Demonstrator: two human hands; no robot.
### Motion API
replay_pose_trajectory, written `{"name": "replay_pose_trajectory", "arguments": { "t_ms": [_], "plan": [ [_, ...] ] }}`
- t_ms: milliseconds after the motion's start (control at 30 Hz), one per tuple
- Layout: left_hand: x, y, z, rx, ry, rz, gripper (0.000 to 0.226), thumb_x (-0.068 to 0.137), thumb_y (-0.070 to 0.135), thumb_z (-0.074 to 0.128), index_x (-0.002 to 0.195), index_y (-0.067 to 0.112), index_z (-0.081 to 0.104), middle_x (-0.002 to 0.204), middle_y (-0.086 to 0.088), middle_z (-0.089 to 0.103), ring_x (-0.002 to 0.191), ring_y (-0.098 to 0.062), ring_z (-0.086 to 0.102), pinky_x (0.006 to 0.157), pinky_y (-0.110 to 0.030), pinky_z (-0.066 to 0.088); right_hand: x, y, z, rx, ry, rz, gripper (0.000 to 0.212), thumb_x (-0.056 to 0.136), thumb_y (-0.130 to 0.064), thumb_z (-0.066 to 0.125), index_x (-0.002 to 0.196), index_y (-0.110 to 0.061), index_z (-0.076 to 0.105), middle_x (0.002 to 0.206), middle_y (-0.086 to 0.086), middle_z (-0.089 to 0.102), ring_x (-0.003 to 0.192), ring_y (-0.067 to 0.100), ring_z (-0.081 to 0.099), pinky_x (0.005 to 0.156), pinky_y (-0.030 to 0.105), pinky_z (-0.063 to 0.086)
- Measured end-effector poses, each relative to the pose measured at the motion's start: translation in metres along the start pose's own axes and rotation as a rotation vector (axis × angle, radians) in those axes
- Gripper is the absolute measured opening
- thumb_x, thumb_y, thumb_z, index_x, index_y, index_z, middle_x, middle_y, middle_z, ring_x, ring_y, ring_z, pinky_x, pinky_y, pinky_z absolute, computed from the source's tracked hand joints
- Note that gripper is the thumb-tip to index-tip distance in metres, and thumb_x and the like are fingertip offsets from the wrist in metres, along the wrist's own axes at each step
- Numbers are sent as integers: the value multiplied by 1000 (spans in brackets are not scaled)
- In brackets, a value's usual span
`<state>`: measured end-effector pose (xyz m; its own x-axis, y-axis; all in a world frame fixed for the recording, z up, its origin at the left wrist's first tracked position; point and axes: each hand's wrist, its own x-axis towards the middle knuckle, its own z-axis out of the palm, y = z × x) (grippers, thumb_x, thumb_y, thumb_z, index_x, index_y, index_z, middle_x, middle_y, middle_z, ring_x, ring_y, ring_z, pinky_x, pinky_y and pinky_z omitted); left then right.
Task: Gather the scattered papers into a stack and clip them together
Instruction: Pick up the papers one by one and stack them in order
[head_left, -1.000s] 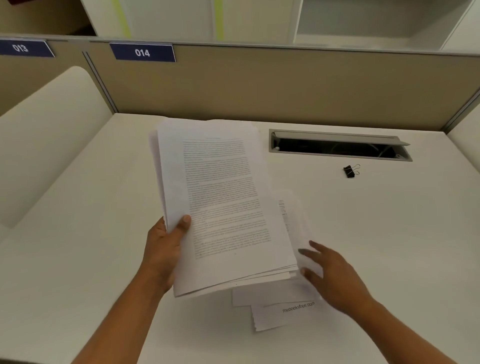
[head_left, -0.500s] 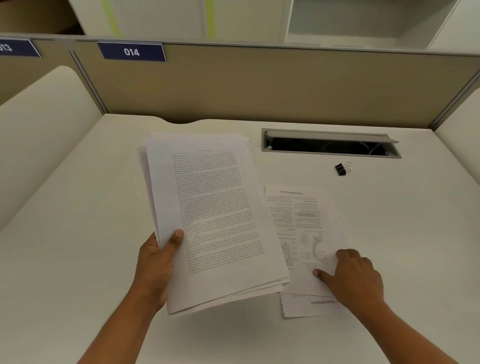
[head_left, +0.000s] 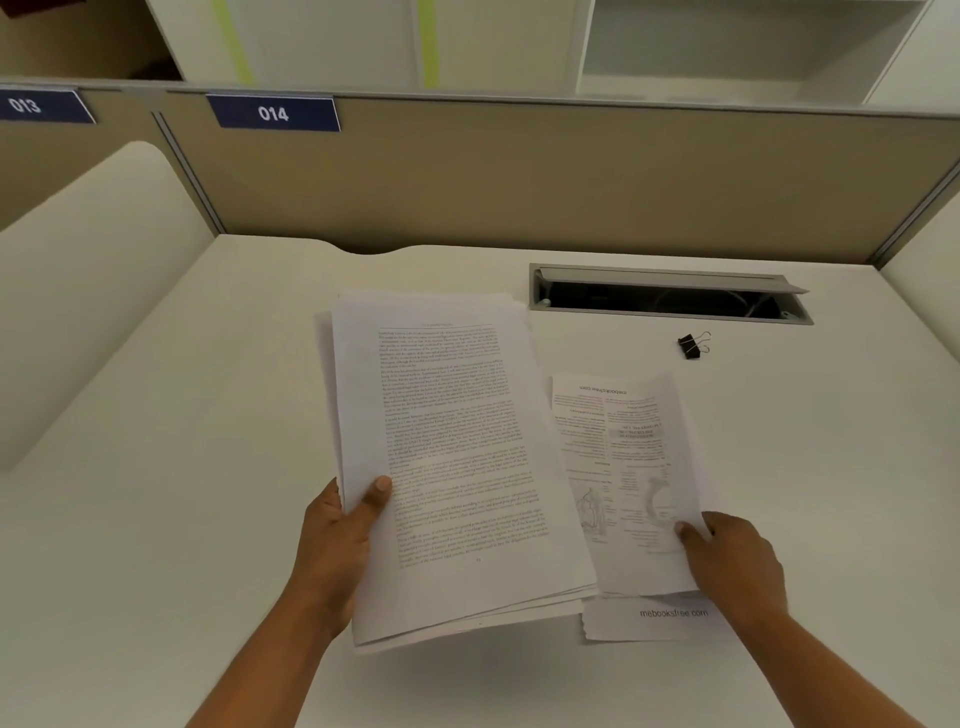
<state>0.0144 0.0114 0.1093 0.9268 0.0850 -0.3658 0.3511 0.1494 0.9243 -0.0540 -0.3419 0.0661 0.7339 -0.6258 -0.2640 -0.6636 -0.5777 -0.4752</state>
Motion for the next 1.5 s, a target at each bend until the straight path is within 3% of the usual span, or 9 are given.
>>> {"name": "replay_pose_trajectory", "arguments": {
  "t_ms": [300, 367, 467, 600, 667, 833, 1133, 1333, 1500],
  "plan": [
    [9, 0, -4, 25, 22, -10, 17, 97, 24, 63, 112, 23, 70, 99, 2, 81, 86, -22, 77, 63, -33, 62, -10, -2, -42, 706, 51, 96, 23, 96, -19, 62, 112, -5, 70, 87, 6, 71, 75, 25, 65, 69, 35, 52],
    [11, 0, -4, 28, 22, -11, 18, 97, 24, 62, 114, 22, 70, 102, 0, 80, 90, -24, 77, 67, -35, 63, -18, -11, -56, 878, 40, 98, 19, 97, -20, 61, 110, -8, 69, 91, 7, 72, 77, 23, 66, 64, 31, 52],
    [12, 1, -1, 26, 1, -9, 16, 98, 23, 61, 111, 22, 69, 98, 2, 81, 85, -20, 78, 64, -32, 63, -32, -27, -72, 1020, -48, 39, 15, 93, -24, 64, 92, -12, 73, 86, 5, 79, 70, 17, 74, 53, 26, 60],
    [11, 1, 10, 14, -41, -29, 18, 97, 24, 62, 114, 20, 68, 99, 1, 81, 84, -21, 78, 63, -32, 63, -44, -45, -70, 1006, -136, -67, 40, 58, -46, 75, 84, -17, 80, 87, 7, 80, 76, 20, 77, 68, 32, 63],
    [10, 3, 18, 13, -74, -35, 21, 97, 25, 62, 117, 19, 67, 103, -3, 80, 89, -25, 78, 68, -37, 63, -48, -54, -60, 975, -151, -90, 43, 63, -45, 74, 89, -11, 79, 90, 10, 80, 82, 28, 77, 71, 37, 64],
    [5, 4, 36, 14, -123, -45, 22, 97, 26, 62, 116, 17, 67, 102, -5, 80, 89, -25, 78, 70, -38, 63, -57, -71, -30, 946, -164, -81, 14, 90, -20, 69, 95, -9, 77, 92, 8, 80, 87, 30, 76, 84, 49, 59],
    [-9, 6, 53, -6, -147, -59, 25, 100, 37, 55, 115, 23, 70, 101, -1, 80, 89, -20, 78, 69, -34, 63, -66, -78, -18, 873, -206, -101, 13, 84, -13, 76, 94, -10, 69, 92, 2, 80, 76, 22, 76, 65, 36, 59],
    [-10, 8, 55, -18, -142, -60, 35, 103, 40, 45, 118, 20, 69, 106, -1, 80, 96, -20, 77, 76, -34, 63, -64, -80, -26, 748, -299, -142, 20, 81, -11, 79, 90, -1, 65, 85, 5, 80, 74, 25, 77, 66, 40, 62],
    [-12, 12, 57, 3, -187, -27, 38, 96, 48, 45, 113, 26, 71, 103, 1, 80, 93, -18, 77, 76, -34, 63, -61, -83, -31, 805, -303, -163, 14, 85, -13, 74, 99, -13, 75, 95, -3, 80, 81, 23, 77, 73, 39, 62]
  ]
}}
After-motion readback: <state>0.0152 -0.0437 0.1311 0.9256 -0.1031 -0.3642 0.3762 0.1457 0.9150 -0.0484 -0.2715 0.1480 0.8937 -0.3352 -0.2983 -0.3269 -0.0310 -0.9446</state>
